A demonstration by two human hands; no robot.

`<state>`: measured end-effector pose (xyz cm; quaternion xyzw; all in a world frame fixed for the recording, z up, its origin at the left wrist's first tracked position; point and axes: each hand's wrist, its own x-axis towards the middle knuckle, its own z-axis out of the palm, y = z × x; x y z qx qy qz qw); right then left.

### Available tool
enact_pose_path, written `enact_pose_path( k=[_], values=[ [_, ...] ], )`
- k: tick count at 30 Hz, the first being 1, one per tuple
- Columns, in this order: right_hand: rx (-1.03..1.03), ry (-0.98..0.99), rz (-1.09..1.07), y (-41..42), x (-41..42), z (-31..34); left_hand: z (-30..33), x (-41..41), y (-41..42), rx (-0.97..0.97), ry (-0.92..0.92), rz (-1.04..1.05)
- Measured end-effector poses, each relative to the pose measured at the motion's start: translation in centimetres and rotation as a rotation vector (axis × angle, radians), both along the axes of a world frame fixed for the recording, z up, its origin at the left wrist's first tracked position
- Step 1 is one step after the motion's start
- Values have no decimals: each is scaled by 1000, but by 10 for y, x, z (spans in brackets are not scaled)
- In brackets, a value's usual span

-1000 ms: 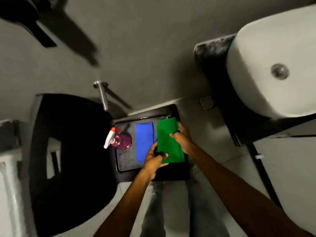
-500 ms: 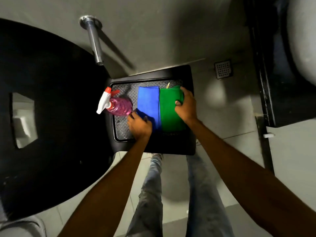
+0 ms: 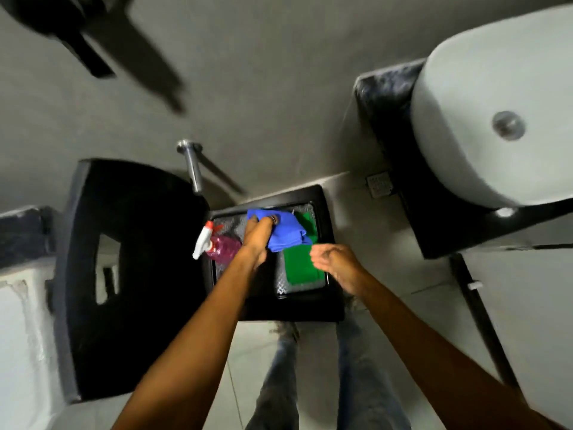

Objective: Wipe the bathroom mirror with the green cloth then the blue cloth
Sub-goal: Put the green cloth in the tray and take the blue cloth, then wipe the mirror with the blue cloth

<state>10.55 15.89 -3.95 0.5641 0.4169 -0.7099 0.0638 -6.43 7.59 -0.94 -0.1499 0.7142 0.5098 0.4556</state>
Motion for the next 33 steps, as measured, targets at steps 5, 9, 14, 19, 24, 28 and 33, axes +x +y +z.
enact_pose_path(
  k=[5,9,14,19,24,28,33],
  values=[
    [-128,308,-158,18,-29,105,139,0,56,332,-105,54],
    [139,606,-412,74,-71,225,240,6,86,289,175,-372],
    [70,1006,-844,134,-90,339,348,-8,114,80,1131,-752],
    [186,1397,-798,191,-88,431,485,-39,163,183,1799,-881],
    [275,1510,-873,263,-89,513,630,-74,210,106,2322,-876],
    [673,1344,-819,312,-124,574,719,-101,250,5,2549,-861],
    [2001,567,-265,353,-196,560,751,-134,293,-428,2718,-801]
  ],
)
